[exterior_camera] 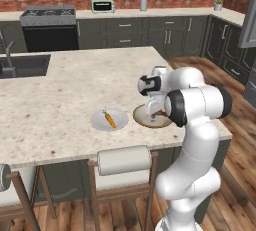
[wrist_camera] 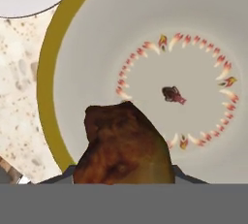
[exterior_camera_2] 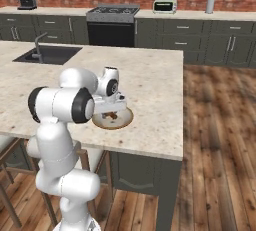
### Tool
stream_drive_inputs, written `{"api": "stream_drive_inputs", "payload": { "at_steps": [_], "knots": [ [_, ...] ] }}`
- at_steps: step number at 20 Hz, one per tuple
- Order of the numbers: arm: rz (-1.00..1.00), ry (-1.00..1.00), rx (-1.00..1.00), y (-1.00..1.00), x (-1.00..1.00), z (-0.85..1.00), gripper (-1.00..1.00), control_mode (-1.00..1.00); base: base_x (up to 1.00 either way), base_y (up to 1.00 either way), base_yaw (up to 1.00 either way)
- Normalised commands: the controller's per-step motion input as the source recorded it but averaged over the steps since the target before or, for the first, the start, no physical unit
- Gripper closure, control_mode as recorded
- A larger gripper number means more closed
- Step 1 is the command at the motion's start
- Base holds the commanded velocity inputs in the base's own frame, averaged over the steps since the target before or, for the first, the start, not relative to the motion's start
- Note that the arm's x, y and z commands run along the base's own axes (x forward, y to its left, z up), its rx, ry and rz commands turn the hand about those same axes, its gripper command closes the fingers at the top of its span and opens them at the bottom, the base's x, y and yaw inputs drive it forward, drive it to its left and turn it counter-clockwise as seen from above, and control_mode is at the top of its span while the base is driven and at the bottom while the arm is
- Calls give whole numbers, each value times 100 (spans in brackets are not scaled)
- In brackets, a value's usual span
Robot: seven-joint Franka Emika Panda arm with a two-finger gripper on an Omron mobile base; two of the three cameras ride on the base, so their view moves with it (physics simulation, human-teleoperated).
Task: Pick the chicken drumstick and carrot from their plates and place them in the bowl. Then put the bowl in the fridge.
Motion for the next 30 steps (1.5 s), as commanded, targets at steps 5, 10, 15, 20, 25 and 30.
{"api": "stream_drive_inputs", "payload": {
  "at_steps": [5,10,15,20,25,30],
  "knots": [
    [0,1,0,2,20,-26,100,-100,0,0,0],
    [0,0,0,0,16,-15,100,-100,0,0,0],
    [0,1,0,0,16,-18,100,-100,0,0,0],
    [0,2,0,0,8,-20,100,-100,0,0,0],
    [0,1,0,0,13,-11,-100,-100,0,0,0],
    [0,0,0,-1,5,2,-100,-100,0,0,0]
  ]
}}
